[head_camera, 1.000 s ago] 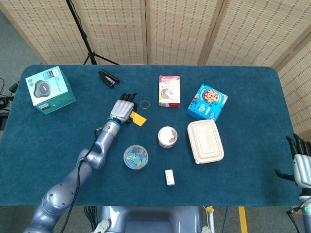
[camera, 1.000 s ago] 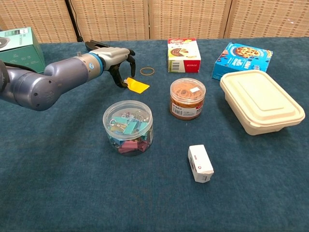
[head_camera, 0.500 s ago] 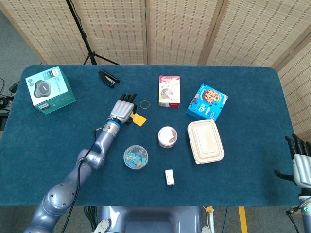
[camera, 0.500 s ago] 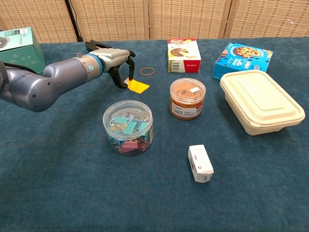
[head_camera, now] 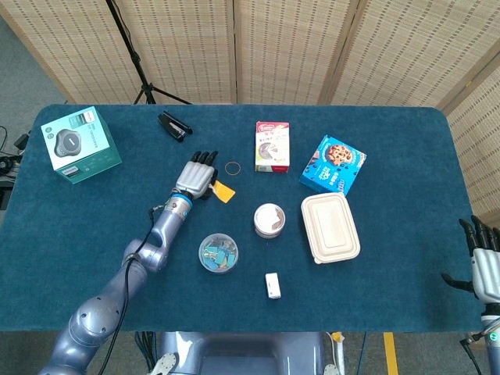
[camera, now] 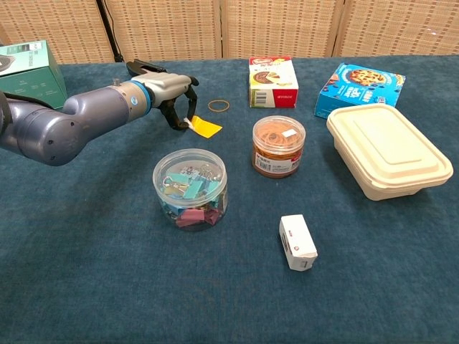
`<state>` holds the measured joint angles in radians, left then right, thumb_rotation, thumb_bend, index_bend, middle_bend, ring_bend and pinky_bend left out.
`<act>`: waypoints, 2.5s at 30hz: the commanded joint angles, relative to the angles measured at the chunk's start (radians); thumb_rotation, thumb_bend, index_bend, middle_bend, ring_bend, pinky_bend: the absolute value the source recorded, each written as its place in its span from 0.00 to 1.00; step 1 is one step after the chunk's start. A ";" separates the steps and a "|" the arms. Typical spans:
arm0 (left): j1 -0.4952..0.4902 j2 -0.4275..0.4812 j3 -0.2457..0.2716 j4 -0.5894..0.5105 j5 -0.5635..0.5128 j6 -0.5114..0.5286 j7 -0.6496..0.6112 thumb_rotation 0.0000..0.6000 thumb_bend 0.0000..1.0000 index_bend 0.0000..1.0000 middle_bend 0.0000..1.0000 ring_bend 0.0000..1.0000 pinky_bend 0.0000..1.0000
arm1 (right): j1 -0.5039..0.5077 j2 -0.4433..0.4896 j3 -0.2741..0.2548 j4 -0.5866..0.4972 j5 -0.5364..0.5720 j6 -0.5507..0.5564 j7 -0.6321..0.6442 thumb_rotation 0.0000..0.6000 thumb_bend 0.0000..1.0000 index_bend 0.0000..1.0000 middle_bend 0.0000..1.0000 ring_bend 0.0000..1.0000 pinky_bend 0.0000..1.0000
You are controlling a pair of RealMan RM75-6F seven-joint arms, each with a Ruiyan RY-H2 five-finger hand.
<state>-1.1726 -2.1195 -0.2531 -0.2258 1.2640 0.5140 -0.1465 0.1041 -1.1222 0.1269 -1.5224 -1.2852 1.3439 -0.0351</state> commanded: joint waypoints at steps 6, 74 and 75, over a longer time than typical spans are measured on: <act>0.001 -0.001 -0.005 0.003 -0.005 -0.001 0.015 1.00 0.40 0.62 0.00 0.00 0.00 | 0.000 0.001 0.000 -0.001 0.000 0.002 0.002 1.00 0.00 0.00 0.00 0.00 0.00; 0.216 0.499 0.179 -0.782 0.284 0.596 -0.036 1.00 0.40 0.70 0.00 0.00 0.00 | -0.013 0.013 -0.019 -0.051 -0.063 0.051 -0.005 1.00 0.00 0.00 0.00 0.00 0.00; 0.229 0.517 0.178 -0.802 0.280 0.607 -0.037 1.00 0.40 0.69 0.00 0.00 0.00 | -0.014 0.015 -0.020 -0.054 -0.066 0.053 -0.004 1.00 0.00 0.00 0.00 0.00 0.00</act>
<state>-0.9703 -1.6323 -0.0706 -0.9915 1.5560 1.0972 -0.1841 0.0913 -1.1087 0.1078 -1.5747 -1.3497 1.3954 -0.0399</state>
